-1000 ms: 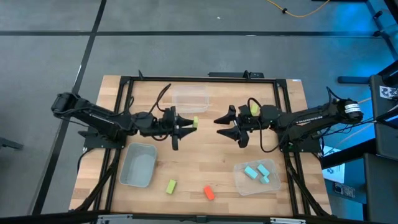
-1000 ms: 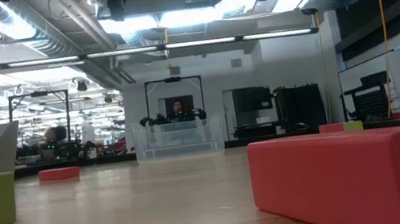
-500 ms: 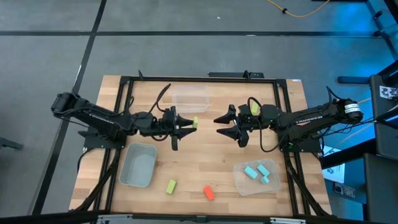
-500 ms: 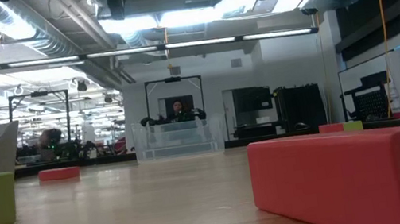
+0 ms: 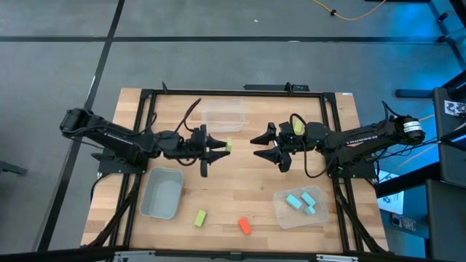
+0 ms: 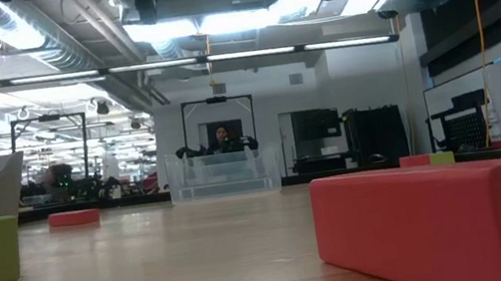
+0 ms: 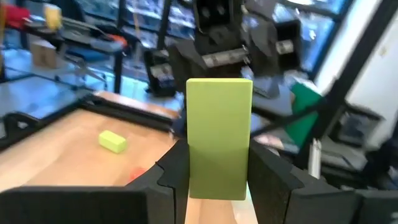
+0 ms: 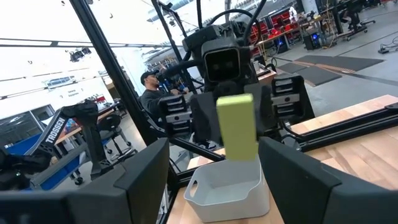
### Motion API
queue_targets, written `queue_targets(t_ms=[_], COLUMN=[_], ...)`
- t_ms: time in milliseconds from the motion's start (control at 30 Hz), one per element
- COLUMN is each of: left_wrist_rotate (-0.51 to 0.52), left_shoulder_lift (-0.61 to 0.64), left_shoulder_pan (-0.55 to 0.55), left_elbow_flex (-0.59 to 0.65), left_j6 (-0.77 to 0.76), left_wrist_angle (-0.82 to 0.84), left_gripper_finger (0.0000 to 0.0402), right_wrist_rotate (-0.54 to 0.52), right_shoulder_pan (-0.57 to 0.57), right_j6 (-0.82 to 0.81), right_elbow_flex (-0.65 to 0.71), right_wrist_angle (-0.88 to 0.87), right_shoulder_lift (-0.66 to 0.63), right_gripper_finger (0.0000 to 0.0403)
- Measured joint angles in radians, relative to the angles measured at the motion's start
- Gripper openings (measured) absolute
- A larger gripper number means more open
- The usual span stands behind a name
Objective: Sort & place blocks by color
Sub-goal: Put the top left lime green half pillar block into the gray bin
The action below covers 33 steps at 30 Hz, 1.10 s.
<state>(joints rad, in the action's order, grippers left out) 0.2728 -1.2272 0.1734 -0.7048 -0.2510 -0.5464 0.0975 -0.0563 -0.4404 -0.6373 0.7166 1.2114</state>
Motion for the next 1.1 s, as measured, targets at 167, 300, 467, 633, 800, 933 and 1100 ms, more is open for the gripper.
queue_targets(t_ms=[167, 300, 467, 633, 800, 933, 1100], left_wrist_rotate=[-0.118, -0.21, -0.266, -0.268, -0.239, -0.27, -0.309], left_shoulder_lift=[0.08, 0.101, 0.101, 0.1, 0.101, 0.1, 0.1], left_shoulder_pan=[0.002, 0.048, 0.189, 0.372, 0.456, 0.438, 0.388], left_elbow_flex=[-0.077, -0.22, -0.329, -0.329, -0.242, -0.134, -0.035], left_j6=[-0.092, -0.191, -0.337, -0.483, -0.549, -0.468, -0.402], left_wrist_angle=[0.405, 0.923, 1.324, 1.564, 1.642, 1.625, 1.506], left_gripper_finger=[0.0116, 0.0116, 0.0116, 0.0116, 0.0116, 0.0116, 0.0116], right_wrist_rotate=[0.0, 0.0, 0.0, 0.0, 0.0, 0.0, 0.0], right_shoulder_pan=[0.0, 0.0, 0.0, 0.0, 0.0, 0.0, 0.0], right_j6=[0.0, 0.001, 0.002, 0.004, 0.026, 0.029, 0.03], right_elbow_flex=[0.0, 0.0, 0.0, 0.0, 0.0, 0.0, 0.0], right_wrist_angle=[0.0, -0.001, -0.002, -0.003, -0.004, -0.004, -0.004], right_shoulder_lift=[0.0, 0.0, 0.0, 0.0, 0.0, 0.0, 0.0], right_gripper_finger=[0.0252, 0.0252, 0.0252, 0.0252, 0.0252, 0.0252, 0.0252])
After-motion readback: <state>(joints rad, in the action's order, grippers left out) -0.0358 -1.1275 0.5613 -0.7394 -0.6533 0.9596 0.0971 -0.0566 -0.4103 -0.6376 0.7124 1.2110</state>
